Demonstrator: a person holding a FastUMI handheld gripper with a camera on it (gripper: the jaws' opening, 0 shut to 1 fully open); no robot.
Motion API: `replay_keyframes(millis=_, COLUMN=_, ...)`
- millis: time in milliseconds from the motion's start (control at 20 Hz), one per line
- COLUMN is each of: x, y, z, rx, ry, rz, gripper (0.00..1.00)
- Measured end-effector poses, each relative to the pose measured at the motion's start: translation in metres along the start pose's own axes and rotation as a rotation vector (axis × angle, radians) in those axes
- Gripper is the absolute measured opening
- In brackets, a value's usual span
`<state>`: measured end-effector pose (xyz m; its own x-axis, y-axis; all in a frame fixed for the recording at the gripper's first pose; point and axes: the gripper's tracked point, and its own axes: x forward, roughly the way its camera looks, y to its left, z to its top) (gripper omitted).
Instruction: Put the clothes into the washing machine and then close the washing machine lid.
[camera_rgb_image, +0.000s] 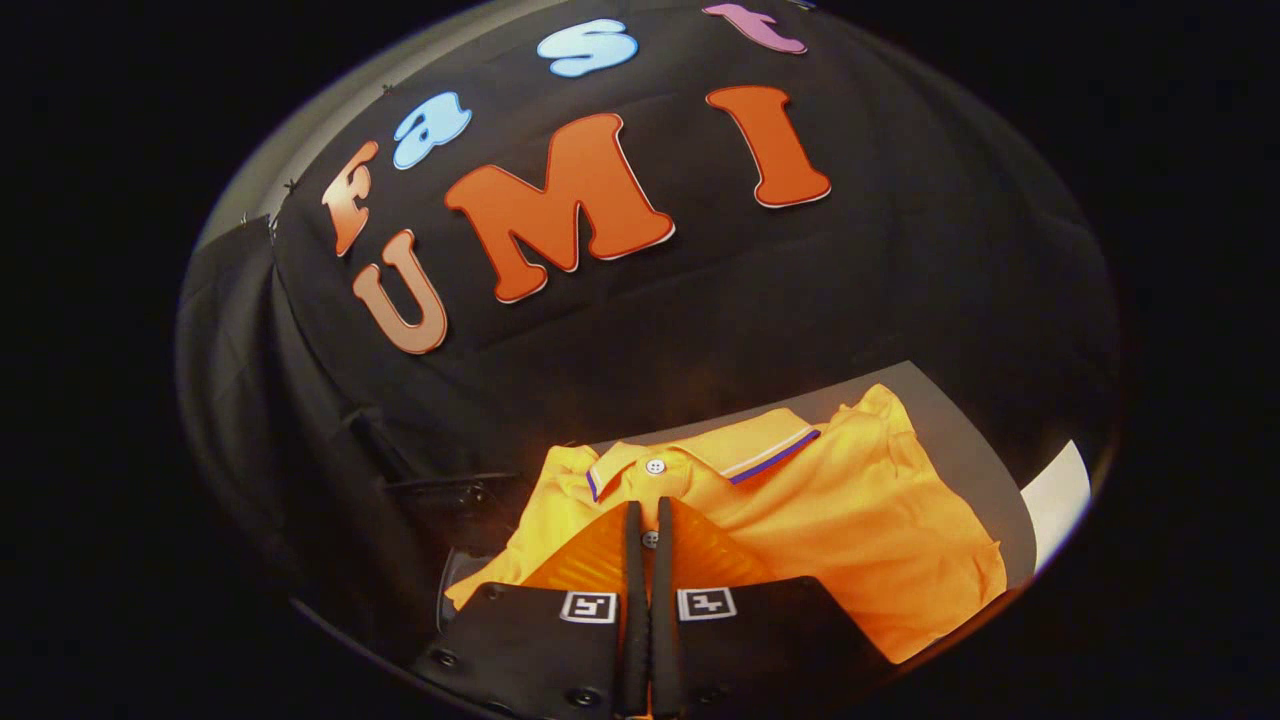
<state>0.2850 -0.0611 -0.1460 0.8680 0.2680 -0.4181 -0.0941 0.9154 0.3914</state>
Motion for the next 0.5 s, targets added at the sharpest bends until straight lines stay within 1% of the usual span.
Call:
replay_keyframes(millis=100, x=-0.008, y=0.015, z=0.006, rx=0.018, ry=-0.023, rz=0.023, gripper=0.09)
replay_keyframes(millis=200, x=-0.018, y=0.033, z=0.013, rx=0.004, ry=-0.052, rz=0.035, gripper=0.09)
replay_keyframes(millis=350, x=-0.033, y=0.075, z=0.022, rx=0.02, ry=-0.083, rz=0.086, gripper=0.09)
replay_keyframes(millis=500, x=-0.045, y=0.125, z=0.025, rx=0.023, ry=-0.123, rz=0.113, gripper=0.09)
